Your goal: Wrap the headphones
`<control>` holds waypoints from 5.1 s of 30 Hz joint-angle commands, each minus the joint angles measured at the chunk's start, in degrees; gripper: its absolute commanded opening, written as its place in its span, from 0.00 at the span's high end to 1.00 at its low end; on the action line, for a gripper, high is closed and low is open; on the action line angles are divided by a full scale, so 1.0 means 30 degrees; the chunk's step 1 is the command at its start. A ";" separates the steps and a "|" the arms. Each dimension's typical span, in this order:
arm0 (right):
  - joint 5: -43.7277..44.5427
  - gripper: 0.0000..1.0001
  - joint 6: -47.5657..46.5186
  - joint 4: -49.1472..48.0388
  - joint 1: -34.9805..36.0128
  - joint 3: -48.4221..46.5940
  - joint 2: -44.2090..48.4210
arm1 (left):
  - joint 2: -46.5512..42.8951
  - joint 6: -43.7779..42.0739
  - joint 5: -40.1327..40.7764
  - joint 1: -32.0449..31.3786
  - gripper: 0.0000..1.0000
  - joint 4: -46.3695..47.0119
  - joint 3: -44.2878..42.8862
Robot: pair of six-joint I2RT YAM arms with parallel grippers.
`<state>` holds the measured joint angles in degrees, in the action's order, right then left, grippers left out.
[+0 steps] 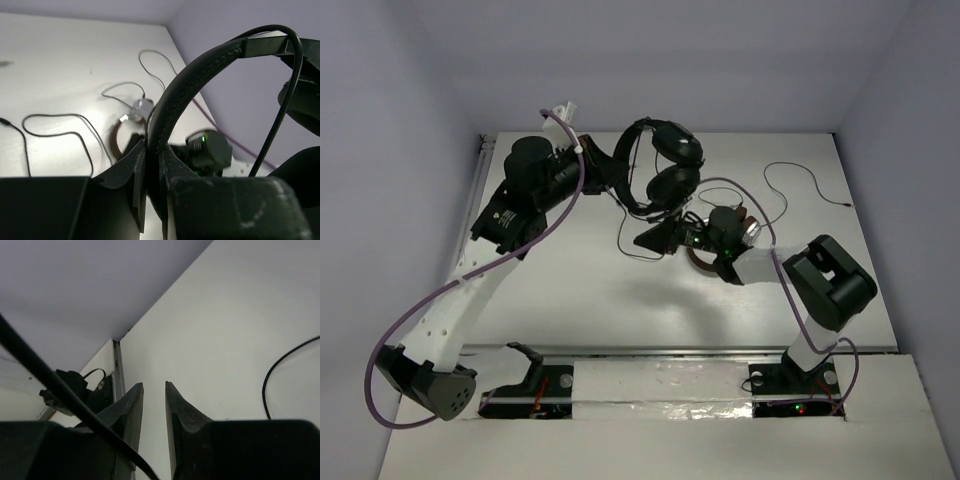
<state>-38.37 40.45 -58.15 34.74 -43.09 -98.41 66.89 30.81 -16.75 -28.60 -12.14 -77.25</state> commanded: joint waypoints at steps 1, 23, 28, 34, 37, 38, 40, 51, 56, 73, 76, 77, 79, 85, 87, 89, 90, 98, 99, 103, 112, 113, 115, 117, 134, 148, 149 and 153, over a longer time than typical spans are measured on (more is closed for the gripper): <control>-0.0190 0.70 0.0814 -0.2589 0.0576 0.1204 0.0341 | -0.0063 0.1010 0.1744 0.0507 1.00 0.1586 -0.1612; 0.6515 1.00 -0.1498 1.4217 0.8631 0.1126 0.7839 | 0.0437 -0.0804 1.2989 0.1857 1.00 -0.0168 0.0231; 0.7662 1.00 -0.2492 2.0223 1.0009 -0.1861 0.9013 | -0.0060 -0.1070 1.4694 0.1857 1.00 -0.0991 0.2106; 0.8687 1.00 -0.4483 2.5764 1.0832 -0.6344 0.8956 | 0.0143 -0.1274 1.5574 0.1215 1.00 -0.2075 0.3660; 0.8748 1.00 -0.4954 2.7582 1.0832 -0.8336 0.8577 | 0.0494 -0.1099 1.6013 0.0774 1.00 -0.3100 0.3865; 0.8341 1.00 -0.5102 2.7964 1.0832 -0.8834 0.8343 | 0.0495 -0.1099 1.5985 0.0512 1.00 -0.3101 0.3982; 0.8394 1.00 -0.5714 2.9019 1.0832 -1.0062 0.7902 | 0.0583 -0.1128 1.5839 0.0015 1.00 -0.3189 0.4217; 1.3989 1.00 -0.8530 3.1952 0.9253 -1.3176 0.7725 | -0.0586 -0.3002 1.3879 -0.1746 1.00 -0.5327 0.5798; 1.3029 1.00 -0.9379 3.1397 0.5915 -1.3438 0.7872 | -0.0767 -0.4174 1.1624 -0.1922 1.00 -0.6203 0.5859; 1.6132 1.00 -1.2047 2.9584 0.2133 -1.5287 0.5031 | -0.1348 -0.6460 0.6028 -0.2742 1.00 -0.5240 0.5392; 1.4845 1.00 -1.1668 2.8093 0.1020 -1.4233 0.4767 | -0.1788 -0.6431 0.4357 -0.2742 1.00 -0.5093 0.4572; 1.3246 1.00 -1.1521 2.7737 0.0698 -1.3998 0.4767 | -0.1906 -0.6431 0.3803 -0.2742 1.00 -0.5093 0.4366; 1.1333 0.98 -1.1228 2.6482 -0.0181 -1.3269 0.4883 | -0.2169 -0.6373 0.3302 -0.2742 1.00 -0.5064 0.3751; 0.5326 0.97 -0.9796 2.2091 -0.1208 -1.0777 0.5381 | -0.2698 -0.5817 0.2304 -0.2742 1.00 -0.4859 0.2082; 0.2933 0.97 -0.9179 1.9955 -0.1502 -0.9488 0.5411 | -0.2728 -0.5525 0.2508 -0.2742 1.00 -0.4772 0.1497; 0.1576 0.96 -0.7925 1.7987 -0.1676 -0.8493 0.5382 | -0.2756 -0.5319 0.2508 -0.2539 1.00 -0.4539 0.1085; 0.0177 0.94 -0.7423 1.6933 -0.1678 -0.7357 0.5324 | -0.2728 -0.5028 0.2566 -0.2537 1.00 -0.4392 0.0677; -0.2853 0.83 -0.0715 0.5239 -0.1678 -0.3509 0.2660 | -0.2054 -0.3241 0.2186 -0.2156 1.00 -0.2342 -0.1932; -0.3087 0.83 -0.0448 0.4682 -0.1678 -0.3391 0.2396 | -0.1996 -0.3122 0.2186 -0.2156 1.00 -0.2282 -0.2195; -0.3440 0.83 0.0725 0.2103 -0.1270 -0.2893 0.1226 | -0.1557 -0.2478 0.2595 -0.1951 1.00 -0.2193 -0.3542; -0.3793 0.83 0.2513 -0.1152 0.0339 -0.2805 -0.1325 | -0.0882 -0.0809 0.2508 -0.0959 1.00 -0.0905 -0.4452; -0.3705 0.83 0.2485 -0.1183 0.0343 -0.2746 -0.1327 | -0.0853 -0.0690 0.2595 -0.0723 1.00 -0.0759 -0.4512; -0.3470 0.83 0.2456 -0.1474 0.0956 -0.2424 -0.1648 | -0.0678 -0.0369 0.2771 -0.0342 1.00 -0.0612 -0.4774; -0.3354 0.82 0.2660 -0.1767 0.1511 -0.2161 -0.1970 | -0.0502 -0.0192 0.3034 -0.0079 1.00 -0.0407 -0.4951; -0.1039 1.00 0.2719 -0.1829 0.5763 0.2760 -0.0245 | 0.0671 0.1918 0.7838 0.1828 1.00 0.2697 -0.1643; 0.5961 1.00 -0.2874 1.8512 1.1006 -0.1452 0.7312 | 0.0586 -0.0277 1.5102 0.1538 1.00 0.0329 0.1546; 0.6196 1.00 -0.3399 1.9520 1.1268 -0.1921 0.7808 | 0.0438 -0.0395 1.6034 0.1361 1.00 -0.0254 0.1871; 0.7602 1.00 -0.4866 2.4355 1.1505 -0.4932 0.8689 | -0.0148 -0.0455 1.8260 -0.0306 1.00 -0.1896 0.3541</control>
<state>-21.50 31.94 -1.63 68.73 -51.59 -74.54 70.24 29.91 29.69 -25.87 -16.58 -68.25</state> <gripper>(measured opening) 0.040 0.072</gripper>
